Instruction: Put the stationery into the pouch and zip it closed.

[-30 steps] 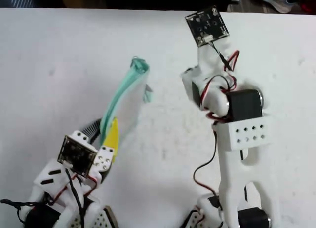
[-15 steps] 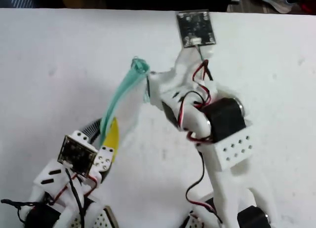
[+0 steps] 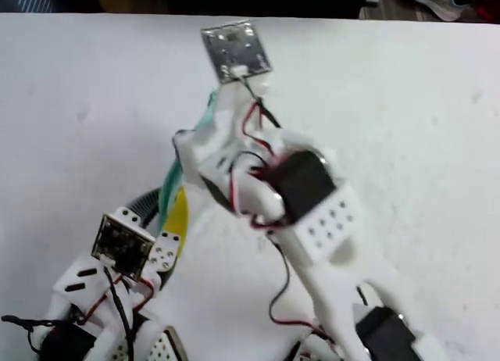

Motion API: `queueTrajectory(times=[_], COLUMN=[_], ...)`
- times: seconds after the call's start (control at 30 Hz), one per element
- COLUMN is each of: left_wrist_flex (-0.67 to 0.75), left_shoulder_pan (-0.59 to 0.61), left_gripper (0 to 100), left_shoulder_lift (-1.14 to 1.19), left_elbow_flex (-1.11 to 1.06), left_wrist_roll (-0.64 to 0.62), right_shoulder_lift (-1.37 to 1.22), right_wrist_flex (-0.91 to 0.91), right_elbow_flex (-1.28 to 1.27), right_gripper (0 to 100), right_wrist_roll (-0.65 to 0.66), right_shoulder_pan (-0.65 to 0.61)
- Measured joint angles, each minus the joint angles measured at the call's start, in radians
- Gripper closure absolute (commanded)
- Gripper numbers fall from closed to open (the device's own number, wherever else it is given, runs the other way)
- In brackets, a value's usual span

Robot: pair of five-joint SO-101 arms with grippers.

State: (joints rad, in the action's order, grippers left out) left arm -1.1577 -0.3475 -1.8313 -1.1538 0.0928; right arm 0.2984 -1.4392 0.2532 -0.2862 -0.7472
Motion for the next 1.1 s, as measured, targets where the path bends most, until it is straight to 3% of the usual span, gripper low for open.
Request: queueTrajectory(times=[0.27,0.37,0.47,0.53,0.7,0.97,1.1], left_wrist_flex=[0.0,0.0,0.0,0.0,-0.026,-0.12,-0.13], left_shoulder_pan=[0.0,0.0,0.0,-0.011,-0.051,-0.064,0.011], left_gripper=[98,98,97,94,68,68,69], left_shoulder_lift=[0.0,0.0,0.0,0.0,0.002,0.0,0.0], left_elbow_flex=[0.0,0.0,0.0,0.0,0.0,0.021,0.064], left_wrist_roll=[0.0,0.0,0.0,-0.002,-0.005,-0.041,-0.041], right_shoulder_lift=[-0.164,-0.207,-0.252,-0.285,-0.356,-0.43,-0.434], right_wrist_flex=[-0.028,-0.075,-0.103,-0.11,-0.118,-0.117,-0.118], right_elbow_flex=[0.109,0.16,0.203,0.221,0.259,0.354,0.347], right_gripper=[68.2,80.1,98.1,96.3,98.1,98.2,98.2], right_wrist_roll=[-0.038,-0.038,-0.012,0.035,0.087,0.106,0.144], right_shoulder_pan=[0.002,0.008,0.014,0.023,0.071,0.284,0.396])
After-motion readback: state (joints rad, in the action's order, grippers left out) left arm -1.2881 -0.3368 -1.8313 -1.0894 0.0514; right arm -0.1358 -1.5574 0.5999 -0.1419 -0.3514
